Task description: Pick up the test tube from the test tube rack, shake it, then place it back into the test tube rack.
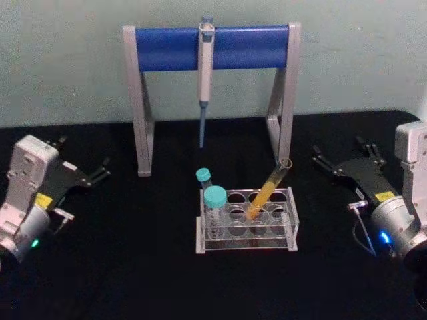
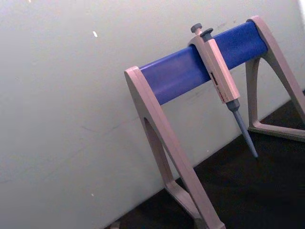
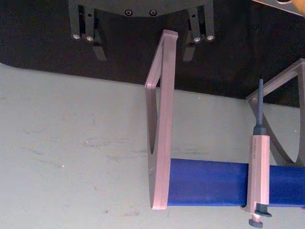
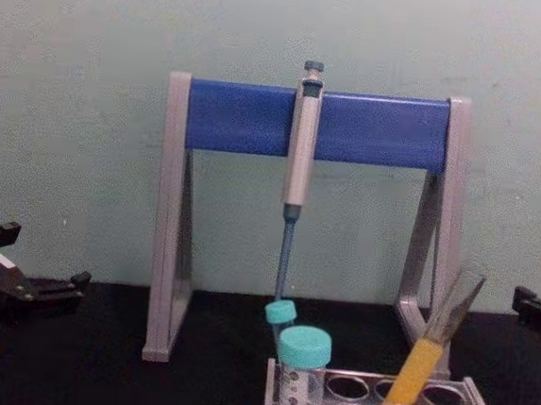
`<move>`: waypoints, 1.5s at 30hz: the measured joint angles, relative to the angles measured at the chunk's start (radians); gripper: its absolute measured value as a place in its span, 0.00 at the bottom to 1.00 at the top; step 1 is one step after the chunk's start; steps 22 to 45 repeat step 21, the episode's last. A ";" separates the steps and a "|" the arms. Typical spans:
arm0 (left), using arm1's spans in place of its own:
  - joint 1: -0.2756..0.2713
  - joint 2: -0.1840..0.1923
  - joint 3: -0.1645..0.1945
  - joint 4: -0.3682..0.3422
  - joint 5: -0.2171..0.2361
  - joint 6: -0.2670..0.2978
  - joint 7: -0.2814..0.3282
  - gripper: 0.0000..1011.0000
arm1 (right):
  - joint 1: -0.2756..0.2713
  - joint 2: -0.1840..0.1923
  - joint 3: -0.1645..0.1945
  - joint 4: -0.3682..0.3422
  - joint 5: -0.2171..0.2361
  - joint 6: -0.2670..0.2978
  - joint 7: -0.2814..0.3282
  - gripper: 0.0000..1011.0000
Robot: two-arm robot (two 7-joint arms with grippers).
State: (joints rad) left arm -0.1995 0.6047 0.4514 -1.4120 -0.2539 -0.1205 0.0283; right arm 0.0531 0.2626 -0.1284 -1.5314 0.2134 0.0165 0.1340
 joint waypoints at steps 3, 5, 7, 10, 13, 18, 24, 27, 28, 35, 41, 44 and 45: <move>0.000 0.000 0.000 0.000 0.000 0.000 0.000 0.99 | 0.000 0.000 -0.001 -0.001 0.001 0.000 0.000 0.99; 0.000 0.000 0.000 0.000 0.000 0.000 0.000 0.99 | 0.000 0.000 -0.001 -0.002 0.002 0.000 0.000 0.99; 0.000 0.000 0.000 0.000 0.000 0.000 0.000 0.99 | -0.001 0.000 -0.001 -0.002 0.003 0.000 0.000 0.99; 0.000 0.000 0.000 0.000 0.000 0.000 0.000 0.99 | -0.001 0.001 -0.001 -0.003 0.004 0.000 0.000 0.99; 0.000 0.000 0.000 0.000 0.000 0.000 0.000 0.99 | -0.001 0.001 -0.002 -0.004 0.006 0.000 0.000 0.99; 0.000 0.000 0.000 0.000 0.000 0.000 0.000 0.99 | -0.001 0.001 -0.002 -0.004 0.007 0.000 0.001 0.99; 0.000 0.000 0.000 0.000 0.000 0.000 0.000 0.99 | -0.002 0.001 -0.002 -0.005 0.008 0.001 0.001 0.99; 0.000 0.000 0.000 0.000 0.000 0.000 0.000 0.99 | -0.002 0.001 -0.002 -0.005 0.008 0.001 0.001 0.99; 0.000 0.000 0.000 0.000 0.000 0.000 0.000 0.99 | -0.002 0.001 -0.002 -0.005 0.008 0.001 0.001 0.99; 0.000 0.000 0.000 0.000 0.000 0.000 0.000 0.99 | -0.002 0.001 -0.002 -0.005 0.008 0.001 0.001 0.99; 0.000 0.000 0.000 0.000 0.000 0.000 0.000 0.99 | -0.002 0.001 -0.002 -0.005 0.008 0.001 0.001 0.99; 0.000 0.000 0.000 0.000 0.000 0.000 0.000 0.99 | -0.002 0.001 -0.002 -0.005 0.008 0.001 0.001 0.99; 0.000 0.000 0.000 0.000 0.000 0.000 0.000 0.99 | -0.002 0.001 -0.002 -0.005 0.008 0.001 0.001 0.99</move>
